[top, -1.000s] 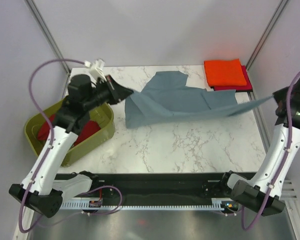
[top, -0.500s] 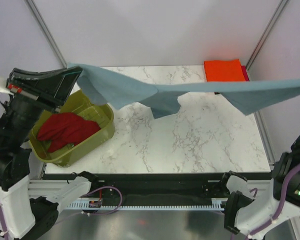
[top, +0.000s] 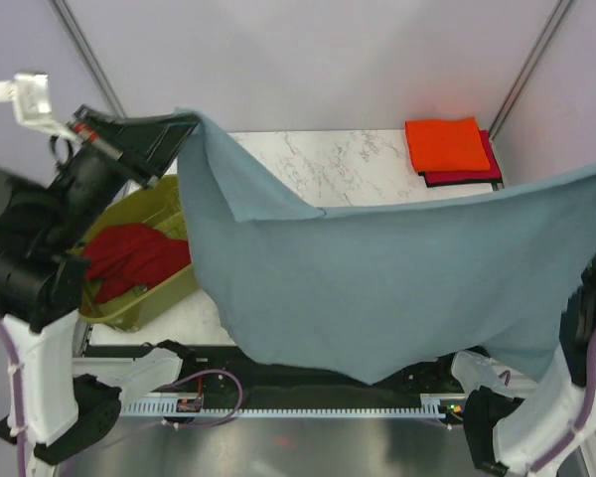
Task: Fold and stack the t-shirts
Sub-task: Flatten the tshirt out
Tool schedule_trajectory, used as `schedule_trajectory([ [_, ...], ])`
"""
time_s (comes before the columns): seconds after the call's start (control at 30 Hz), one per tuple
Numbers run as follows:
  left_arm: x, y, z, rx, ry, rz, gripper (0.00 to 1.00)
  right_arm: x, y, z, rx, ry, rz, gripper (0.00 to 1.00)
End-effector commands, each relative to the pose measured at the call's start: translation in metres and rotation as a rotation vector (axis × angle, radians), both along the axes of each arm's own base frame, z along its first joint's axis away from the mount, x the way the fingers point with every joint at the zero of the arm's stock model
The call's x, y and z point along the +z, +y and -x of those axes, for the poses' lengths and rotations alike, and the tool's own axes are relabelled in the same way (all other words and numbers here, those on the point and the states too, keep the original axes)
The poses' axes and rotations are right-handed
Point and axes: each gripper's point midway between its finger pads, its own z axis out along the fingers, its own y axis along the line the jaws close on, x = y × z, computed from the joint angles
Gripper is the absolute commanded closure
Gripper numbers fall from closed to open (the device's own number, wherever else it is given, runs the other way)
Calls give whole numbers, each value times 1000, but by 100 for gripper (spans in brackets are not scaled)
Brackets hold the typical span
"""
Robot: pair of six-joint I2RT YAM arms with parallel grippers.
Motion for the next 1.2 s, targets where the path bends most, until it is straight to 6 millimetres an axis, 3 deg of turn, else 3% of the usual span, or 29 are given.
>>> schedule_trajectory([
  [0.0, -30, -22, -88, 79, 100, -83, 98, -45, -19, -106, 100, 204, -6, 100],
  [0.03, -34, -25, -101, 91, 111, -97, 98, -53, -21, -121, 119, 224, -11, 100],
  [0.07, -30, -25, -115, 123, 101, -106, 98, -69, -26, -151, 151, 261, -25, 100],
  [0.1, -47, -34, -146, 141, 145, -135, 98, -76, -28, -165, 165, 270, -34, 100],
  [0.17, -45, -31, -175, 209, 145, -142, 98, -89, -35, -203, 198, 286, -42, 100],
  [0.2, -66, -39, -208, 225, 196, -167, 98, -91, -34, -215, 226, 283, -45, 100],
  [0.23, -54, -36, -215, 251, 173, -151, 98, -90, -35, -225, 237, 279, -44, 100],
  [0.27, -55, -31, -230, 306, 179, -145, 98, -86, -41, -245, 245, 270, -37, 100],
  [0.33, -42, -26, -258, 345, 155, -111, 98, -75, -44, -262, 265, 264, -2, 100],
  [0.4, -26, -14, -271, 353, 139, -42, 98, -45, -49, -279, 282, 209, 38, 100],
  [0.43, -1, -11, -268, 344, 74, 8, 98, -34, -55, -280, 282, 174, 39, 100],
  [0.47, 11, -5, -265, 333, 50, 48, 98, -8, -57, -280, 297, 105, 68, 100],
  [0.53, 38, 0, -251, 322, -39, 104, 98, 18, -66, -268, 297, 27, 88, 100],
  [0.6, 62, 5, -222, 306, -115, 129, 98, 37, -77, -254, 275, -47, 105, 100],
  [0.63, 62, 5, -221, 306, -129, 121, 98, 42, -76, -244, 275, -69, 119, 100],
  [0.67, 73, 9, -200, 301, -162, 129, 98, 42, -77, -239, 267, -69, 124, 100],
  [0.73, 63, 6, -200, 292, -151, 102, 98, 41, -77, -229, 255, -54, 144, 100],
  [0.77, 70, 9, -182, 282, -176, 105, 98, 38, -77, -227, 252, -36, 161, 100],
  [0.8, 55, 5, -189, 271, -142, 84, 98, 37, -76, -226, 254, -24, 176, 100],
  [0.87, 56, 5, -169, 249, -161, 76, 98, 25, -74, -227, 266, 12, 191, 100],
  [0.9, 38, 3, -175, 247, -126, 57, 98, 18, -75, -229, 265, 29, 189, 100],
  [0.97, 19, 2, -167, 233, -98, 33, 98, -24, -79, -236, 274, 121, 153, 100],
  [1.0, 11, 1, -164, 226, -88, 25, 98, -18, -76, -229, 269, 114, 171, 100],
  [1.03, 1, 0, -161, 215, -73, 18, 98, -51, -81, -236, 272, 180, 131, 100],
  [1.07, -5, 0, -155, 209, -73, 17, 98, -65, -85, -235, 253, 212, 118, 100],
  [1.1, -30, 0, -150, 203, -31, 5, 98, -70, -83, -223, 233, 227, 127, 100],
  [1.13, -40, -1, -142, 186, -17, 9, 98, -107, -88, -226, 224, 297, 83, 100],
  [1.17, -52, -2, -136, 172, 0, 2, 98, -120, -87, -221, 219, 321, 72, 100],
])
